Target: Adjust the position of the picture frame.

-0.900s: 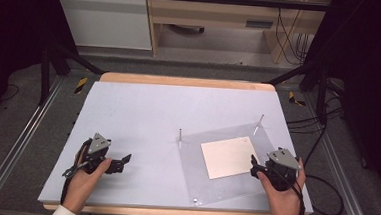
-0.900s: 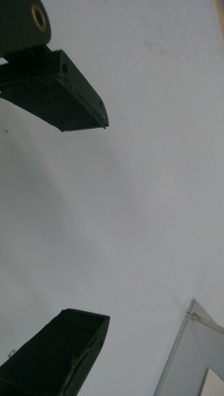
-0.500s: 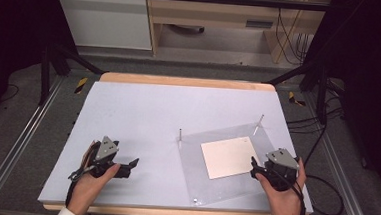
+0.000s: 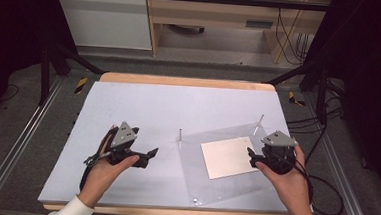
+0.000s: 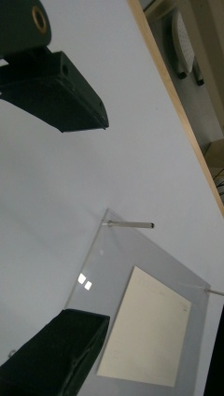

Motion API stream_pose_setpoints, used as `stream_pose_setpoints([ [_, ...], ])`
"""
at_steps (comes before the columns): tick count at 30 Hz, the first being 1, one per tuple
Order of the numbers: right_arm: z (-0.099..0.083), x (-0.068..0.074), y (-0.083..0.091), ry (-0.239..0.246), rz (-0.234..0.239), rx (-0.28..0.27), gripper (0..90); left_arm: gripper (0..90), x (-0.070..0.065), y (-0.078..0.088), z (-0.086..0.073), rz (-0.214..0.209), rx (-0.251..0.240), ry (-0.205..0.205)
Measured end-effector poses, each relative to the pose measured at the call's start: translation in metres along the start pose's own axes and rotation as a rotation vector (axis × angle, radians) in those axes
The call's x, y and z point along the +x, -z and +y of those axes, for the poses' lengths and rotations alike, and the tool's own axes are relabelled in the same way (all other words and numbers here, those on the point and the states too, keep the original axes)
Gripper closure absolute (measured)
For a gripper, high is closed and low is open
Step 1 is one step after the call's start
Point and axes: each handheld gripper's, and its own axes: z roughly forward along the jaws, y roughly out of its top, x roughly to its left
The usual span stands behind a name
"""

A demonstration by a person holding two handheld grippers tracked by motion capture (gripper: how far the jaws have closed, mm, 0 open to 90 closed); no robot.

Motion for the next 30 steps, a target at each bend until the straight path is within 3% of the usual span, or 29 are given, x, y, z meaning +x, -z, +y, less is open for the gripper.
stream_pose_setpoints([
  [3, 0.007, -0.007, -0.006, -0.014, 0.038, 0.038, 19.5, 6.7, -0.002, -0.007, 0.008, -0.009, 0.004, -0.005],
  [6, 0.009, -0.011, -0.010, -0.013, 0.046, 0.065, 21.0, 7.0, -0.007, -0.016, 0.014, -0.024, 0.007, -0.012],
  [10, 0.014, -0.016, -0.015, 0.006, 0.061, 0.121, 23.9, 7.8, -0.021, -0.024, 0.007, -0.021, 0.018, -0.015],
  [15, 0.026, -0.036, -0.015, -0.017, 0.055, 0.121, 24.3, 7.8, -0.027, -0.031, 0.000, -0.005, 0.019, 0.028],
  [17, 0.032, -0.046, -0.018, -0.053, 0.044, 0.112, 27.2, 8.4, -0.028, -0.034, 0.003, 0.003, 0.022, 0.025],
  [20, 0.034, -0.052, -0.024, -0.068, 0.037, 0.093, 32.0, 11.0, -0.030, -0.042, 0.006, 0.025, 0.029, 0.027],
  [21, 0.035, -0.055, -0.025, -0.060, 0.039, 0.088, 34.8, 12.9, -0.031, -0.049, 0.008, 0.044, 0.034, 0.005],
  [24, 0.036, -0.060, -0.029, -0.069, 0.034, 0.077, 39.0, 18.3, -0.032, -0.057, 0.007, 0.049, 0.039, 0.006],
  [27, 0.031, -0.071, -0.049, -0.103, 0.037, 0.090, 46.0, 22.3, -0.031, -0.077, 0.003, 0.054, 0.059, 0.031],
  [29, 0.029, -0.074, -0.054, -0.111, 0.042, 0.100, 44.4, 23.7, -0.030, -0.081, 0.002, 0.058, 0.065, 0.032],
  [30, 0.026, -0.080, -0.065, -0.130, 0.047, 0.107, 43.2, 28.5, -0.028, -0.089, 0.000, 0.060, 0.079, 0.032],
])
